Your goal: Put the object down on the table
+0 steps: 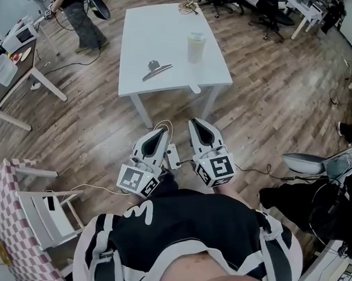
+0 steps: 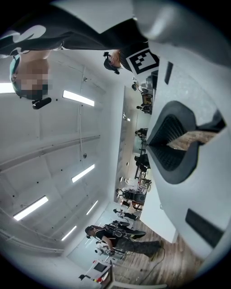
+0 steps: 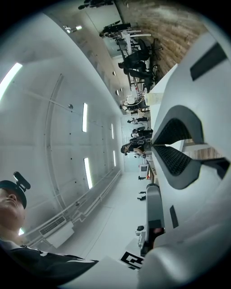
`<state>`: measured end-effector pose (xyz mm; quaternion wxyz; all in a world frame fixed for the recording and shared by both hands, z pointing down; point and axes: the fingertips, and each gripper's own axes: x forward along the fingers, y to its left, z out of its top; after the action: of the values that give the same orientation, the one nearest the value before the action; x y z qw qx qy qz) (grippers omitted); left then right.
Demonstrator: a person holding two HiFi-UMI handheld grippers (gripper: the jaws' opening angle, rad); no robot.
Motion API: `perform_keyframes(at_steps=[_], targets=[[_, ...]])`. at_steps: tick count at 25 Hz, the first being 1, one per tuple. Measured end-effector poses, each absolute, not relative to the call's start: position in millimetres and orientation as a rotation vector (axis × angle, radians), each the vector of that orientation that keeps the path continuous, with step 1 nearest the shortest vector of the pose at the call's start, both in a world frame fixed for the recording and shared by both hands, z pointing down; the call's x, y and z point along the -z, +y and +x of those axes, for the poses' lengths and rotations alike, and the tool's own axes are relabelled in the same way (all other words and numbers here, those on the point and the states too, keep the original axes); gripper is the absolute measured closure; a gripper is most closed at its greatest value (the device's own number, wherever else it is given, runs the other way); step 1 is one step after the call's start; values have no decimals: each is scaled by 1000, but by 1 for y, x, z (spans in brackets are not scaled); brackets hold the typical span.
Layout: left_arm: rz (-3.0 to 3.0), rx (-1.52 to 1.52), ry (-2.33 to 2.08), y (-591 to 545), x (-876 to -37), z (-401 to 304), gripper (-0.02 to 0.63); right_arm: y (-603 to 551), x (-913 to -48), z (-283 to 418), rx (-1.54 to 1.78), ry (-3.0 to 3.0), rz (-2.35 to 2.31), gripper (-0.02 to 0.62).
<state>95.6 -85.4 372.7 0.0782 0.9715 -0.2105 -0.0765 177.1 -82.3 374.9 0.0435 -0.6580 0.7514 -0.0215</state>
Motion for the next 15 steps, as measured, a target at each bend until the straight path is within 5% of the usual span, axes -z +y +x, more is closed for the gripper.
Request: perform_keyframes(at_steps=[15], targets=[[2924,197,-580,-19,-372,110,601,-21,-369,173,45,2299,-1978,569]])
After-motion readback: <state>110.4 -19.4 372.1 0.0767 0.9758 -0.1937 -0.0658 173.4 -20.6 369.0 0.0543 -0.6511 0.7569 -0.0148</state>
